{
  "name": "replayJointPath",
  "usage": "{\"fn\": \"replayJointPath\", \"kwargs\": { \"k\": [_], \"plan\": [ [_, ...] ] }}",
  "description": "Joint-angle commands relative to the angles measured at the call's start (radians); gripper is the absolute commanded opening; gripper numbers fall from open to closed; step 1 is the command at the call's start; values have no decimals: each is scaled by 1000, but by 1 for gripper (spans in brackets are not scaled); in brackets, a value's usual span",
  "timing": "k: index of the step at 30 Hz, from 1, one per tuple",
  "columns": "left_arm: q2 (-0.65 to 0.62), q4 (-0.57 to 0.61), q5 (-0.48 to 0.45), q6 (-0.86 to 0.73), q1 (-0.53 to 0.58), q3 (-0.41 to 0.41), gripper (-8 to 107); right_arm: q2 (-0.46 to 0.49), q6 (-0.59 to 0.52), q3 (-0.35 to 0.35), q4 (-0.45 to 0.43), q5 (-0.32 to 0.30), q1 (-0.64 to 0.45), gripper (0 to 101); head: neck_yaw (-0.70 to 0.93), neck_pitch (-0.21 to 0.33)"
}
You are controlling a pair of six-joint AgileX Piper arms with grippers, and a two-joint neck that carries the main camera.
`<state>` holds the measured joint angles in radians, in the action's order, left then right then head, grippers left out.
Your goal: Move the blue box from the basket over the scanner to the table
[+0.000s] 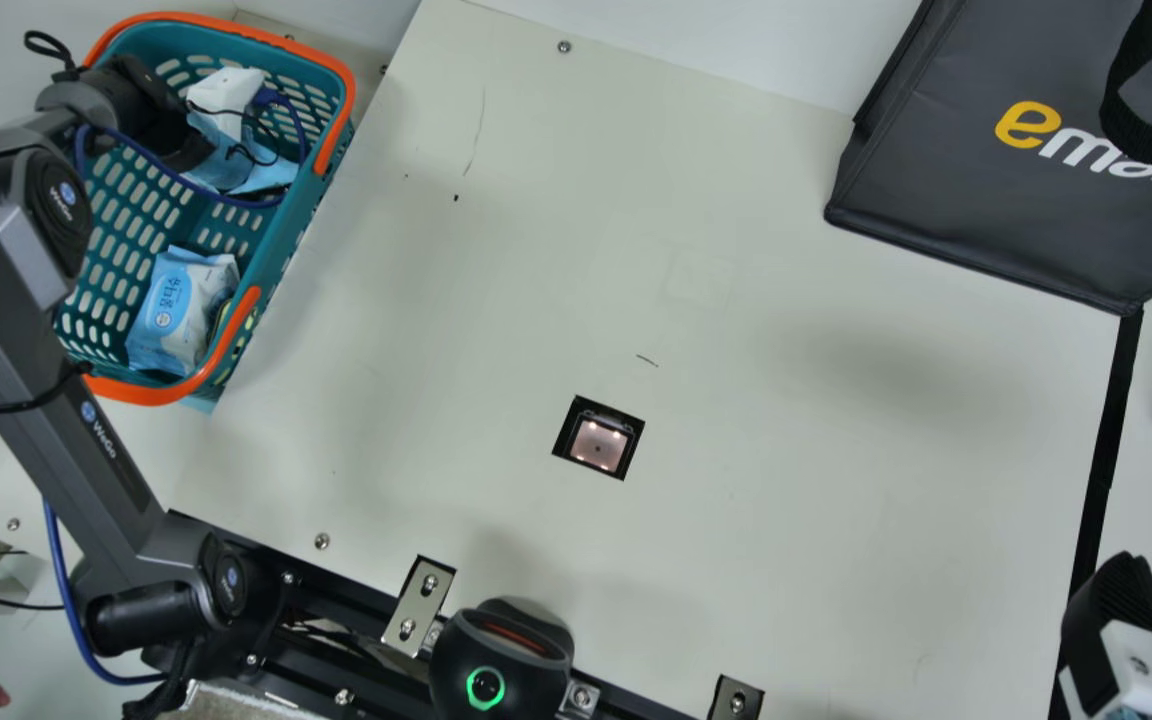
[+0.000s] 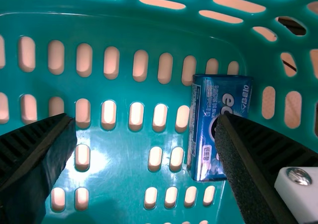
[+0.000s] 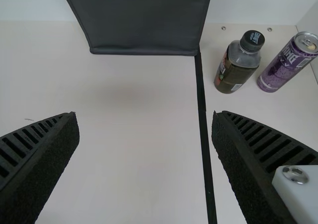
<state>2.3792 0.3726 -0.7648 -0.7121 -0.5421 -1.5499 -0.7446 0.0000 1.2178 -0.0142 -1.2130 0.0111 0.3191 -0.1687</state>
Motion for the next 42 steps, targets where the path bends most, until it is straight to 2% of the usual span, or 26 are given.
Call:
{"fn": "replayJointPath", "kwargs": {
  "k": [1, 17, 32, 42],
  "plan": [
    [5, -12, 6, 10, 3, -4, 90, 0, 0, 0, 0, 0, 0, 95, 2, 30],
    [5, -122, 64, 69, -13, -7, 90, 0, 0, 0, 0, -1, 0, 95, 2, 30],
    [-55, 12, -80, -177, -50, -14, 90, 0, 0, 0, 0, -1, 0, 95, 2, 30],
    [-78, 12, -103, -331, -61, 18, 90, 0, 0, 0, 0, -1, 0, 95, 2, 30]
  ]
}}
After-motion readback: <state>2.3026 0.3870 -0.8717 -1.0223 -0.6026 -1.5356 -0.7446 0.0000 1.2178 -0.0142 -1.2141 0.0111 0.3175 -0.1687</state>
